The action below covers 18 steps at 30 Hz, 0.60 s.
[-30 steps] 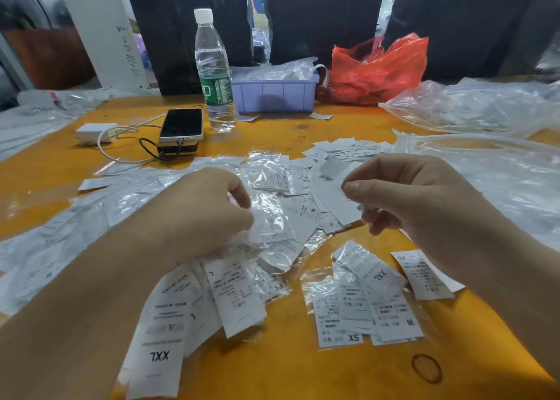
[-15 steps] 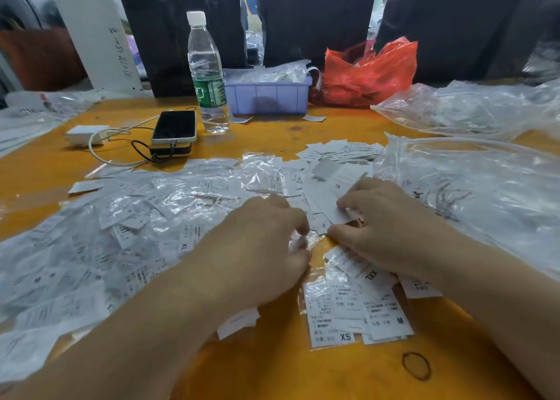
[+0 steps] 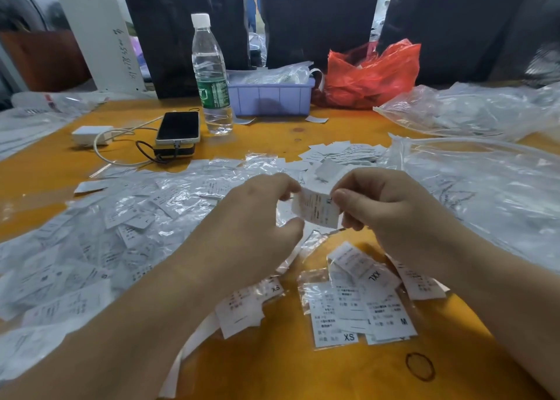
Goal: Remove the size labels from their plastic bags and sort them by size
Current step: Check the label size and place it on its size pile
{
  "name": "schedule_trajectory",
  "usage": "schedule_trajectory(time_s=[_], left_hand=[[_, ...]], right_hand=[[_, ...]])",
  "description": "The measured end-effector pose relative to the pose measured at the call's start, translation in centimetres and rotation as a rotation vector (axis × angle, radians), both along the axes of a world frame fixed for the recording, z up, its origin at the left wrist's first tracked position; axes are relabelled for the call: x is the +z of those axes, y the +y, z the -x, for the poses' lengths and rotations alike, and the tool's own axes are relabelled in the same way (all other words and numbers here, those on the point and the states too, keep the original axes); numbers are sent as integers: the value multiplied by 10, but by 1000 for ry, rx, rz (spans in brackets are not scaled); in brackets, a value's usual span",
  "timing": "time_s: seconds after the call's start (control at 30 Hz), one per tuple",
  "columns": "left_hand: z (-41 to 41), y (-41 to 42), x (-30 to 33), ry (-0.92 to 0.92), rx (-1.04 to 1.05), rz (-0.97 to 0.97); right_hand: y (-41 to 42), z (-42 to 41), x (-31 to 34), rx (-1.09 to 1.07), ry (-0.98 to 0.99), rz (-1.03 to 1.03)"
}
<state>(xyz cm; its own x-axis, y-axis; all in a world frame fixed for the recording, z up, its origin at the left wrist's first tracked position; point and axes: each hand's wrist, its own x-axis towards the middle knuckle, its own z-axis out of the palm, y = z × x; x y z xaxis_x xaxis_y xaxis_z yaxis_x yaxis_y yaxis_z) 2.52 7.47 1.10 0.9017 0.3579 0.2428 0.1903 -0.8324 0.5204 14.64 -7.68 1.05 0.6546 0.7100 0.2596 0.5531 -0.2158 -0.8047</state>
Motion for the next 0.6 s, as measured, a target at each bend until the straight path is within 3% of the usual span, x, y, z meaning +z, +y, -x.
schedule_trajectory(time_s=[0.1,0.17,0.23,0.37,0.5,0.6], left_hand=[[-2,-1,3,32,11,188],[-3,2,6,-14,-24,402],[-3,5,9,-99,-52,488],[-2,2,10,-90,-102,394],[1,-5,10,-5,-213,444],[3,-9,9,8,-243,368]], right_hand=[[-1,0,3,109,166,-117],[-2,0,3,137,181,-143],[-4,2,4,138,155,-147],[-8,6,7,92,-60,-59],[-14,15,13,70,-130,-108],[-24,17,21,58,-224,-32]])
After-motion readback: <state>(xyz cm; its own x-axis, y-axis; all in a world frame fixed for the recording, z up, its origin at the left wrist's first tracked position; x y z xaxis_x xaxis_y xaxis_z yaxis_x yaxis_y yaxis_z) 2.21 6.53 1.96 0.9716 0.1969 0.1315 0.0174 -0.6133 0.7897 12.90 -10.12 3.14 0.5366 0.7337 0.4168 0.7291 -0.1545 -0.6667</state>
